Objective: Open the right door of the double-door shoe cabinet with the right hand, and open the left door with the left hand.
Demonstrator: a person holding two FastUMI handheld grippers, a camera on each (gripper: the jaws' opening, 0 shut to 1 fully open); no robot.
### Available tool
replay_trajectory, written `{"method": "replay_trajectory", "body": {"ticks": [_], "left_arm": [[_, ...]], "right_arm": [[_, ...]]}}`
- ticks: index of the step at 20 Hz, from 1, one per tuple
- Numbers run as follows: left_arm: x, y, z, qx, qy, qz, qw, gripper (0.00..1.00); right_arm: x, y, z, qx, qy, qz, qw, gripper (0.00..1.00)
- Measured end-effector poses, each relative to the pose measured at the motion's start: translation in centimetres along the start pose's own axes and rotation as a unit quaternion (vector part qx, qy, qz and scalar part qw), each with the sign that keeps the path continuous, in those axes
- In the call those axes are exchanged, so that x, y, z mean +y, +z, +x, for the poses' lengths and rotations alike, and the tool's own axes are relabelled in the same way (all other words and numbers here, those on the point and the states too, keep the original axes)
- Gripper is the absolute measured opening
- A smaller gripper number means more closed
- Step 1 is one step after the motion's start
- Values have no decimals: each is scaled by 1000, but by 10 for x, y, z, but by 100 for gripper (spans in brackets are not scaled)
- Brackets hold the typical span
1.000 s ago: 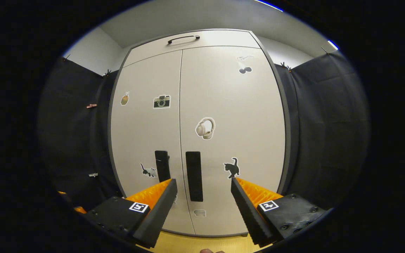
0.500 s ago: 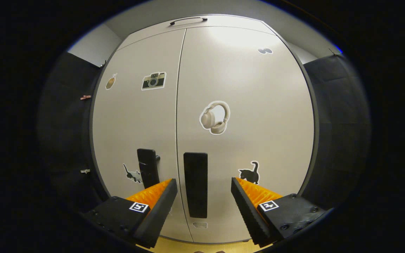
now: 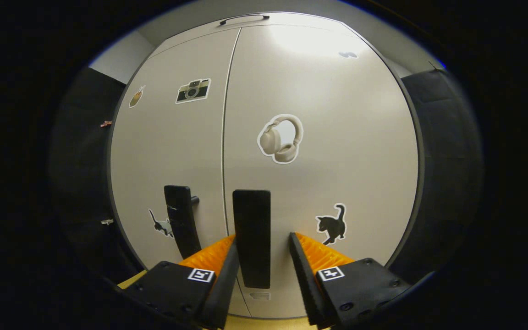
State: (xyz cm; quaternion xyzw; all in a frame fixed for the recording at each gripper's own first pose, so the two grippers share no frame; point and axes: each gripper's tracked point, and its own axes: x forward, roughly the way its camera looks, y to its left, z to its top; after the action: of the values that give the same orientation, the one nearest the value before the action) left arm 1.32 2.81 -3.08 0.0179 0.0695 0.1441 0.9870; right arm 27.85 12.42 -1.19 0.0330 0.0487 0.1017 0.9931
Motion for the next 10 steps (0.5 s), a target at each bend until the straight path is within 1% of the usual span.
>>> {"method": "replay_trajectory", "body": {"ticks": [1,3,4,5,6,7,8,9,10], "left_arm": [[-2,-2,-1,5,-2,-7,1000,95],[-2,-4,-6,5,-4,-11,1000,95],[0,-3,-9,3,-4,-10,1000,95],[1,-4,-11,3,-4,-9,1000,95],[2,-6,-12,3,-6,-7,1000,95],[3,-8,-13,6,-7,-6,1000,95],[5,-10,-14,8,-6,-5,1000,95],[7,-9,-15,7,-6,-6,1000,95],[8,-8,-16,5,-8,-8,1000,95]], "right_arm": [[3,-2,0,3,2,-3,1000,51],[3,-2,-2,-2,8,-26,1000,39],[4,-4,-3,1,10,-25,1000,39],[4,-2,-4,1,10,-10,1000,37],[2,-5,0,10,11,2,1000,34],[3,-1,-2,9,14,5,1000,28],[4,-5,-5,14,13,5,1000,29],[3,-3,-2,15,15,1,1000,21],[3,-6,-4,22,18,7,1000,21]]}}
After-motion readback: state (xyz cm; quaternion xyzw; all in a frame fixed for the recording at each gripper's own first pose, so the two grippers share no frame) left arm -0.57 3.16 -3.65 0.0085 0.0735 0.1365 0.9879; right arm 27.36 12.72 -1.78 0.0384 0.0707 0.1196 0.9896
